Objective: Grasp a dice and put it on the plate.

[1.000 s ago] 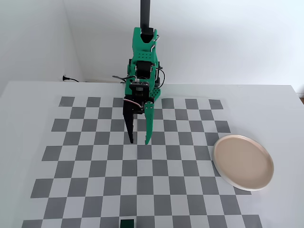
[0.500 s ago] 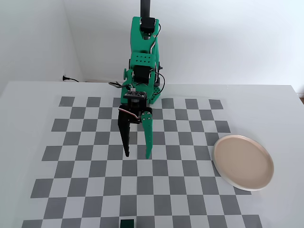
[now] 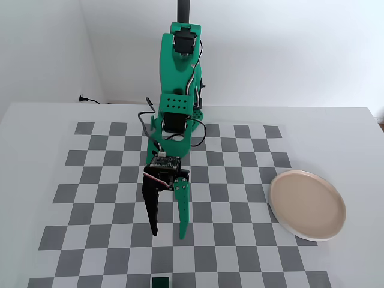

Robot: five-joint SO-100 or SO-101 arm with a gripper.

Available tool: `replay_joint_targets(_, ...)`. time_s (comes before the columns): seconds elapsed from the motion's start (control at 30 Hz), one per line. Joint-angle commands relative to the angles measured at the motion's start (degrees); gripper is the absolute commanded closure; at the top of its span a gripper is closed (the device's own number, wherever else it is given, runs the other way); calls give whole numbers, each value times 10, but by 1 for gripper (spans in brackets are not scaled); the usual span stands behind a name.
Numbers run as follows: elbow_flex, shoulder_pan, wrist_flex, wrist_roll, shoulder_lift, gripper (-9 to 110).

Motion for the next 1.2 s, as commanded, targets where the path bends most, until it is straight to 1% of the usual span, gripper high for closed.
replay_joint_targets(0.0, -110, 3, -20, -8, -47, 86)
replay_joint_targets(0.27, -214, 11, -20, -11, -159, 86)
replay_joint_targets(0.5, -272, 14, -19, -10, -227, 86)
replay_joint_targets(0.87, -292, 4, -54, -36, -293, 86)
replay_joint_targets(1.17, -330, -2, -58, -40, -338, 86)
